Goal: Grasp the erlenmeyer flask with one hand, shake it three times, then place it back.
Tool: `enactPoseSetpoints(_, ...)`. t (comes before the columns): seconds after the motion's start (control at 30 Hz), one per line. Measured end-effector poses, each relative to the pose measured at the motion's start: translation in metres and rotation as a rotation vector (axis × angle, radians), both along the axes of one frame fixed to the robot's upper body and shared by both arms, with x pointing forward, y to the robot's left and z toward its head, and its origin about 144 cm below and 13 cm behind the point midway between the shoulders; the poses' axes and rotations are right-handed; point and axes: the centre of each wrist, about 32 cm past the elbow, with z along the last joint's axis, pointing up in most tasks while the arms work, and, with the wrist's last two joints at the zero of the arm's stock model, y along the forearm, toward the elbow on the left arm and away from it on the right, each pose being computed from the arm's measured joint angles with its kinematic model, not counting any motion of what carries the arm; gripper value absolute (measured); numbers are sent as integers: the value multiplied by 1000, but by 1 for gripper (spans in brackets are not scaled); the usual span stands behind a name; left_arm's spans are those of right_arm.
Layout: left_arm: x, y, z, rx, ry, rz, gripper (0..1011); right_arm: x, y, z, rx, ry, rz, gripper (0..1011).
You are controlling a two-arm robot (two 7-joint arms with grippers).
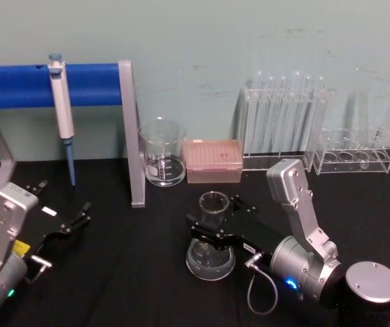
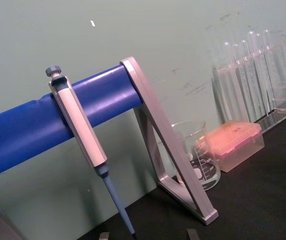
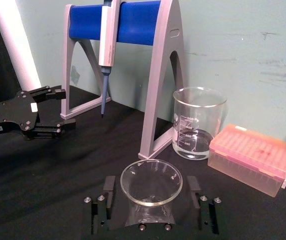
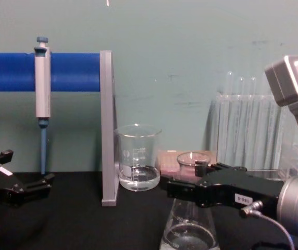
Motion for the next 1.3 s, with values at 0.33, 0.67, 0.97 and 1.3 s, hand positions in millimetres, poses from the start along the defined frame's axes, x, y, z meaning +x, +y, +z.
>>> enactPoseSetpoints(0.33,0,0,0,0,0,0,1001,0,0,0,0,0,0,1000)
enactPoseSetpoints(0.67,0,0,0,0,0,0,1001,-3,-6,1,7,4,-3,1000)
enactPoseSetpoints(0.97,0,0,0,0,0,0,1001,-15,-25,5,3,22,-9,1000)
enactPoseSetpoints(1.3,0,0,0,0,0,0,1001,-29,-51,15,-16,22,9,1000)
